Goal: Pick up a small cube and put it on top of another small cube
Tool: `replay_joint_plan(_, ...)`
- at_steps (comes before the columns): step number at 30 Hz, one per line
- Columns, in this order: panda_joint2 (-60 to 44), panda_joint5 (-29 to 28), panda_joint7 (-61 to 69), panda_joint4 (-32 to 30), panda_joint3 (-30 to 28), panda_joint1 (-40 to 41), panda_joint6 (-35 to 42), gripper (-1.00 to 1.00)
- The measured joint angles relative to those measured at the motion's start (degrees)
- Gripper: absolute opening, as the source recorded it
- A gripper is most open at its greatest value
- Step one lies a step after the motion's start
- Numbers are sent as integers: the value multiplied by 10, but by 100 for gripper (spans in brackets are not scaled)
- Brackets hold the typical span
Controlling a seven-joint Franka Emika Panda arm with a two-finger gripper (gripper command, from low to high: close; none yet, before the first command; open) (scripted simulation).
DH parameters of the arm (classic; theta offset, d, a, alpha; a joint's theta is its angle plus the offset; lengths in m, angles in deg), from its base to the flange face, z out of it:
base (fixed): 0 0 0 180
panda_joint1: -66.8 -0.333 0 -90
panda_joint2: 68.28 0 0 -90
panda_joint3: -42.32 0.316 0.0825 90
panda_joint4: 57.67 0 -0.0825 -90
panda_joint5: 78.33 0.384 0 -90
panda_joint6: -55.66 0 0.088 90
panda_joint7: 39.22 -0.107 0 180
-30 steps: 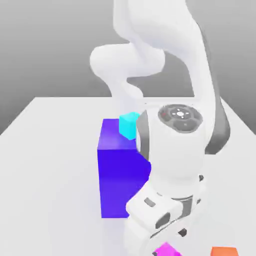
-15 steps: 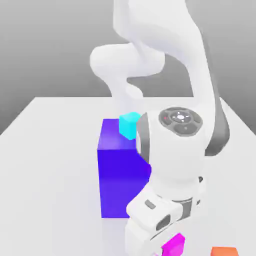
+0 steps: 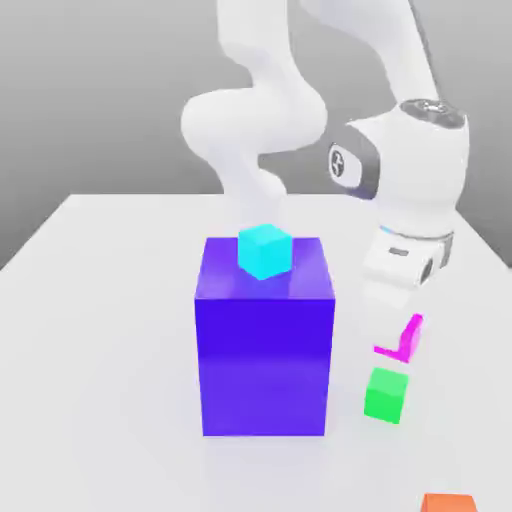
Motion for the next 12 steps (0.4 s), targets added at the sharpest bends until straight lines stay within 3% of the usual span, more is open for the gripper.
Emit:
replay_joint_plan(2,-40,-15,-11,1,-3,1,-38,-100)
replay_joint_plan(3,-60,-24,-17,2,-7,-2,-57,100)
replay_joint_plan(9,-69,-28,-20,2,-9,-3,-67,100)
replay_joint_plan(12,-34,-13,-9,0,-6,-4,-34,100)
